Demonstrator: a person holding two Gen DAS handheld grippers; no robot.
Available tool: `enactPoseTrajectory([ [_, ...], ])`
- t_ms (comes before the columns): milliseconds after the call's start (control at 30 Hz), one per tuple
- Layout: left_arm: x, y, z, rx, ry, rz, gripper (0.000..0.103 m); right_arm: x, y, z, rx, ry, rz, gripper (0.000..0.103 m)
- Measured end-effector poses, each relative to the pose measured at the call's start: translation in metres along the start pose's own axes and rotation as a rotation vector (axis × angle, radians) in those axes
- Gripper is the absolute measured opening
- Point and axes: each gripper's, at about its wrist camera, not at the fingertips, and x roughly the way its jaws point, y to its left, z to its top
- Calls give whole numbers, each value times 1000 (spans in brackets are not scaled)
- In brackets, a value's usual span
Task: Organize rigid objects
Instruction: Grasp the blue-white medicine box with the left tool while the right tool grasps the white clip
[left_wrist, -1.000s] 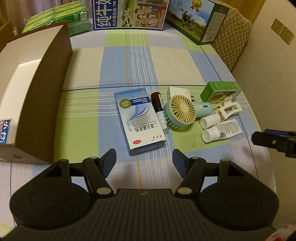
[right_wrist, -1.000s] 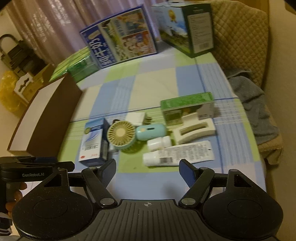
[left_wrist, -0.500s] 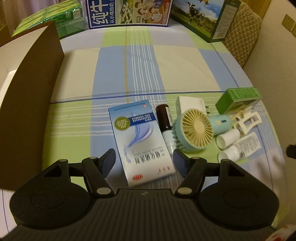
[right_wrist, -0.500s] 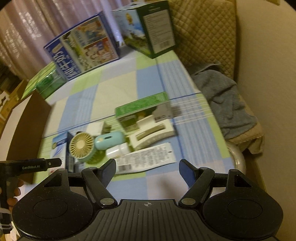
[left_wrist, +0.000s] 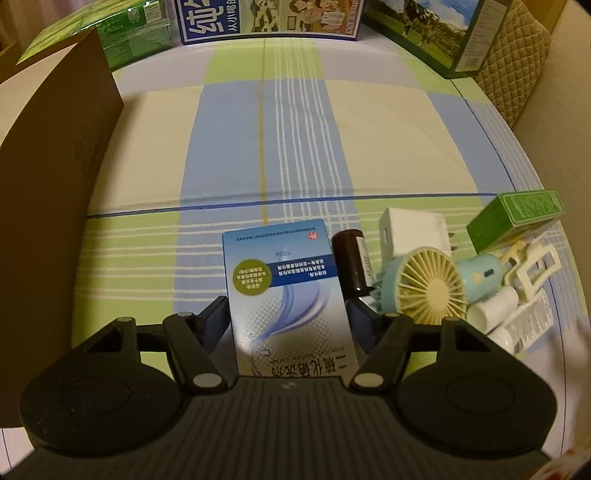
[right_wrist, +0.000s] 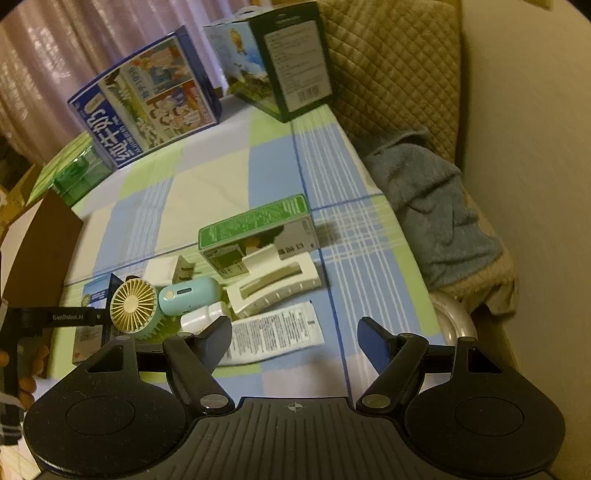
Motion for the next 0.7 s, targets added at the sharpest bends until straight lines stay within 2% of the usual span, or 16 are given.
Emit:
enactPoseTrajectory([
  [300,-8,23,-11,-38,-24,42,62,36,13,18,-166,-17,48,71],
  [367,-11,31,-16,-59,-23,50,62,45,19,22,-210,-11,60,65],
  [433,-14,38,-21,-77,-23,59,62,57,23,27,-253,7,74,53],
  [700,-24,52,-39,-141,-23,88,62,90,29,37,-355,47,74,47],
])
